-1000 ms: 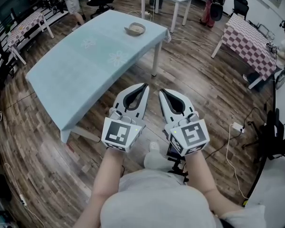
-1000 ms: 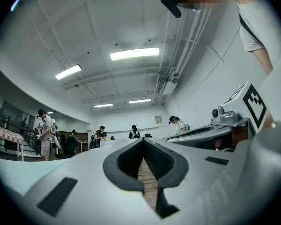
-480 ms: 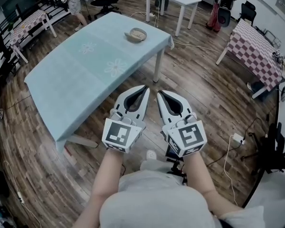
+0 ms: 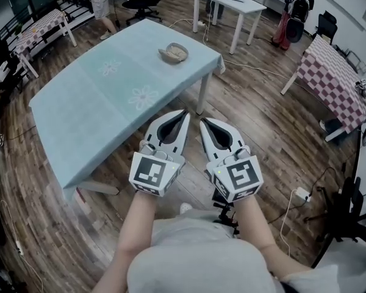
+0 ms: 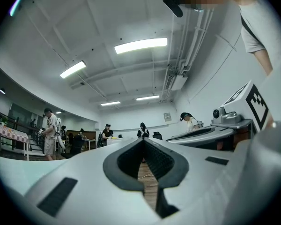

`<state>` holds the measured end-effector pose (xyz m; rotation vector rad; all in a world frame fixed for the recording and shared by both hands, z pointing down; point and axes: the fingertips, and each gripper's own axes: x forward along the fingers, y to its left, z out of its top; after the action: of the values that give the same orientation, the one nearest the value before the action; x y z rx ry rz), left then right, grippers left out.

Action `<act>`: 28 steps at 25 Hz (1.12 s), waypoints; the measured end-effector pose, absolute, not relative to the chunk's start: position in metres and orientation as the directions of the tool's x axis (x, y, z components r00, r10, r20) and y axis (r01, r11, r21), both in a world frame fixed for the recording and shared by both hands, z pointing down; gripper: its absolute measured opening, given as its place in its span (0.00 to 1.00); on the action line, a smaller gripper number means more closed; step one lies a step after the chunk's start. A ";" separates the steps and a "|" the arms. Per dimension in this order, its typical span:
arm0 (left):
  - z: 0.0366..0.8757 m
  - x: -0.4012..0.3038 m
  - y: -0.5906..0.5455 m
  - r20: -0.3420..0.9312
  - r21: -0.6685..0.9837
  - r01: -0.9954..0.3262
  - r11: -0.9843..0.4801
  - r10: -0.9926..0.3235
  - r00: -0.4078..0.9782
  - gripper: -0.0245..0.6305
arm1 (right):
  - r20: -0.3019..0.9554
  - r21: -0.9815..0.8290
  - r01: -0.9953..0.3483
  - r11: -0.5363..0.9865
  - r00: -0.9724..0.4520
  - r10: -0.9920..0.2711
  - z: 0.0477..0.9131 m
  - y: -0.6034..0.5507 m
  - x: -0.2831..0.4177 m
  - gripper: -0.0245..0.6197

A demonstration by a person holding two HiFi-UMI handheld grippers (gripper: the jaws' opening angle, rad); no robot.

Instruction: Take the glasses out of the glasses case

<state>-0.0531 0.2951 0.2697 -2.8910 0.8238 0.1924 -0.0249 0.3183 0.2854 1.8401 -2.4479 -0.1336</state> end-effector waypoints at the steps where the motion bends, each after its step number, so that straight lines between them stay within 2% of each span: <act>1: 0.270 -0.050 0.292 -0.155 -0.087 -0.536 -0.840 -0.520 0.840 0.05 | 0.010 0.115 -0.953 0.282 -0.282 -0.959 0.286 0.315 -0.021 0.05; 28: 0.284 -0.006 0.234 -0.149 -0.082 -0.531 -0.843 -0.517 0.843 0.05 | 0.019 0.108 -0.952 0.286 -0.286 -0.958 0.297 0.260 0.023 0.05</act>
<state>-0.0058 0.2343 0.2838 -2.9002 0.8280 0.1836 0.0230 0.2603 0.2970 1.8269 -2.4540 -0.1147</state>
